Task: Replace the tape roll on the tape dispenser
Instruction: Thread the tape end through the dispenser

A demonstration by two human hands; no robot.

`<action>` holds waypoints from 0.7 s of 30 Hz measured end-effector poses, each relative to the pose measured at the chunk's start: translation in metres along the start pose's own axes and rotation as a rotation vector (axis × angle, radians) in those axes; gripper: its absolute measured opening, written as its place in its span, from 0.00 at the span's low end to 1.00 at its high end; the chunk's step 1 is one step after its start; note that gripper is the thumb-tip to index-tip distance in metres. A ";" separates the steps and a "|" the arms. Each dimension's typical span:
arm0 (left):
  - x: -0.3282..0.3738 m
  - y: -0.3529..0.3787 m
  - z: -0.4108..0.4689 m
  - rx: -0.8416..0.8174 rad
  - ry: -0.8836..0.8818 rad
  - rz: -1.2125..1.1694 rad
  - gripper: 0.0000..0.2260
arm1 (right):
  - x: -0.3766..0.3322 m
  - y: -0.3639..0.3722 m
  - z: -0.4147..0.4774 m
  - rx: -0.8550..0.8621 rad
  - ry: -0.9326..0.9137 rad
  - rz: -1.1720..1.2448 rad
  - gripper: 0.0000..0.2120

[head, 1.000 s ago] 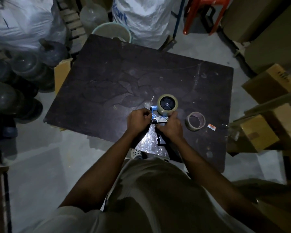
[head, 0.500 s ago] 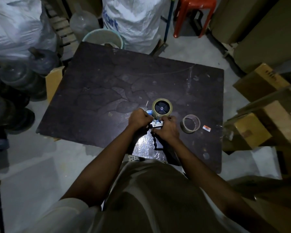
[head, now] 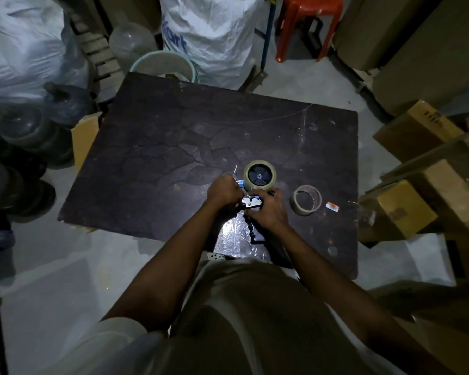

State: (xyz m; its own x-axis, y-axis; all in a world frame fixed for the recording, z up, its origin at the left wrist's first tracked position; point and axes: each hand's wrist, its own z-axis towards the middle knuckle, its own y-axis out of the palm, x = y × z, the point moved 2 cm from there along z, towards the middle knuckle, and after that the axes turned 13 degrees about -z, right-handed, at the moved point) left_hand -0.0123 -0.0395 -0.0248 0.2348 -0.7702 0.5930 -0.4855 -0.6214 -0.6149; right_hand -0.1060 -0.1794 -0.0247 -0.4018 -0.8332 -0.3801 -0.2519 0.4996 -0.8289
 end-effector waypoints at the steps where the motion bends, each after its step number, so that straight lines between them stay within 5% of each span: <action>1: 0.002 -0.001 -0.002 0.007 0.023 0.036 0.09 | 0.000 0.000 0.000 -0.004 0.001 -0.005 0.26; 12: -0.002 -0.002 -0.024 0.055 0.422 0.476 0.11 | -0.004 0.008 -0.005 0.074 0.074 0.070 0.31; 21: -0.024 -0.013 -0.036 0.044 0.637 0.409 0.16 | 0.000 0.014 -0.006 0.092 0.064 -0.002 0.34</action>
State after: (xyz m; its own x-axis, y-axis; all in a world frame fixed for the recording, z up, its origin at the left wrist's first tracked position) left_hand -0.0418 -0.0077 -0.0126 -0.4953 -0.7166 0.4911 -0.3924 -0.3198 -0.8624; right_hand -0.1145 -0.1707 -0.0337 -0.4574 -0.8157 -0.3540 -0.1722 0.4718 -0.8647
